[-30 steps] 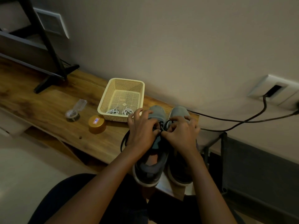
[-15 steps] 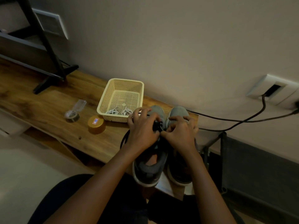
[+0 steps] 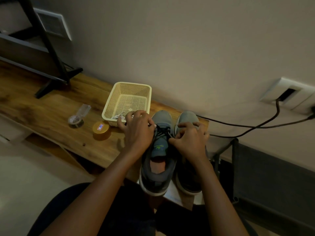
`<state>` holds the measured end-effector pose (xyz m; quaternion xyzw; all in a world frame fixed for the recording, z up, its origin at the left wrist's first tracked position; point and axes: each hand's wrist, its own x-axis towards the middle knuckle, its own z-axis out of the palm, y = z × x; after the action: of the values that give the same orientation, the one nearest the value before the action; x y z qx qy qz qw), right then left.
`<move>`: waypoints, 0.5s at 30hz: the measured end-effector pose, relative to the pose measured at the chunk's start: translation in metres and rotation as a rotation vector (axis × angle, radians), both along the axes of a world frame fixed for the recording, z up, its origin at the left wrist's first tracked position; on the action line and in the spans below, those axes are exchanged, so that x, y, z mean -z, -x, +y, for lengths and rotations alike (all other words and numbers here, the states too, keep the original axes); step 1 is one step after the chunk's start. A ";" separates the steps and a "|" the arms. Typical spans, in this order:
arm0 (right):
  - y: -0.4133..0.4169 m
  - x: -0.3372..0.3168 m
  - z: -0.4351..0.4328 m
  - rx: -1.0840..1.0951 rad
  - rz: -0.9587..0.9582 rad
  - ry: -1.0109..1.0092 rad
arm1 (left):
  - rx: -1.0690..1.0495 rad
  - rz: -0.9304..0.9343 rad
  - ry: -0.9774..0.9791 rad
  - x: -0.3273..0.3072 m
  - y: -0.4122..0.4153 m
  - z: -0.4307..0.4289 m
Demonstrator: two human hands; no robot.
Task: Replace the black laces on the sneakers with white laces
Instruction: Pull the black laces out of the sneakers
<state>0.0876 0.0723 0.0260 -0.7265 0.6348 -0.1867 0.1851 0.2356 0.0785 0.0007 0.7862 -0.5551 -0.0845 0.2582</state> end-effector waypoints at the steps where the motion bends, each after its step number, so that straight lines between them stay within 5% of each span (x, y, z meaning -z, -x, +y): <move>1: 0.000 0.000 0.000 0.002 -0.014 -0.004 | 0.020 0.008 0.004 0.001 0.002 0.001; 7: 0.000 0.007 -0.004 -0.003 -0.060 0.001 | 0.285 -0.116 -0.057 0.001 0.016 0.005; 15: 0.001 0.007 -0.002 -0.002 0.006 0.027 | 0.227 -0.146 -0.027 0.002 0.017 0.004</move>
<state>0.0867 0.0703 0.0191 -0.7302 0.6320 -0.1929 0.1737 0.2188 0.0825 -0.0012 0.7259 -0.6564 -0.0634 0.1952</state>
